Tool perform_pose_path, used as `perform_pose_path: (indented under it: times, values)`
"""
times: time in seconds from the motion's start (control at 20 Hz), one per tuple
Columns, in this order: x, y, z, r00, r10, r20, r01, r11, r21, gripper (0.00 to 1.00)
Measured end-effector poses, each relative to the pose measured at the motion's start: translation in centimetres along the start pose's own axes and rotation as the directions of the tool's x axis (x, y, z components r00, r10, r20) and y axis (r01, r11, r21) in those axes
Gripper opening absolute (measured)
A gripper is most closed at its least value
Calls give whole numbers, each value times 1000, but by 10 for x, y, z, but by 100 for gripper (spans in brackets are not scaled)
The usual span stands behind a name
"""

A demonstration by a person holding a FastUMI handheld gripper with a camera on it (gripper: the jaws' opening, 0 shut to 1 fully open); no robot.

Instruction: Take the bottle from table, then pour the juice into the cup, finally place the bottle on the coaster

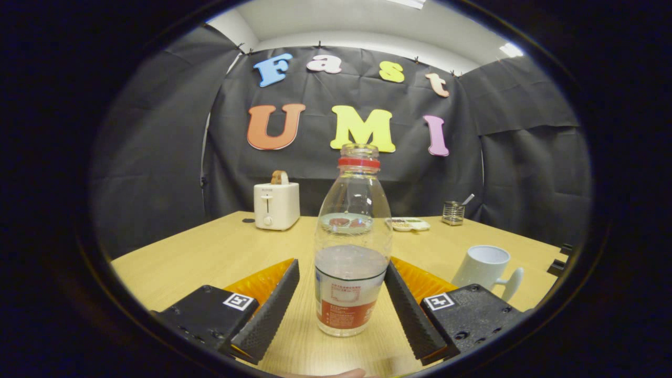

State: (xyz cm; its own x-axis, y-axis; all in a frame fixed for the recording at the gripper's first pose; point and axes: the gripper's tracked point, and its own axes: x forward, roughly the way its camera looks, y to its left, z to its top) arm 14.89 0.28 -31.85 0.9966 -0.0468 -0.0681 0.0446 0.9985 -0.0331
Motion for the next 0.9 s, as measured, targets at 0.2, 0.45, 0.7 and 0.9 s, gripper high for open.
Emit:
perform_pose_path:
  times: [0.2,0.45,0.7,0.9]
  values:
    - [16,-4,-4,1000,-11,4,11,1000,5,100]
    - [14,-2,5,1000,16,24,-17,1000,13,82]
    - [3,3,24,998,59,19,-61,992,110,82]
    - [-8,7,32,992,122,-18,-113,957,267,82]
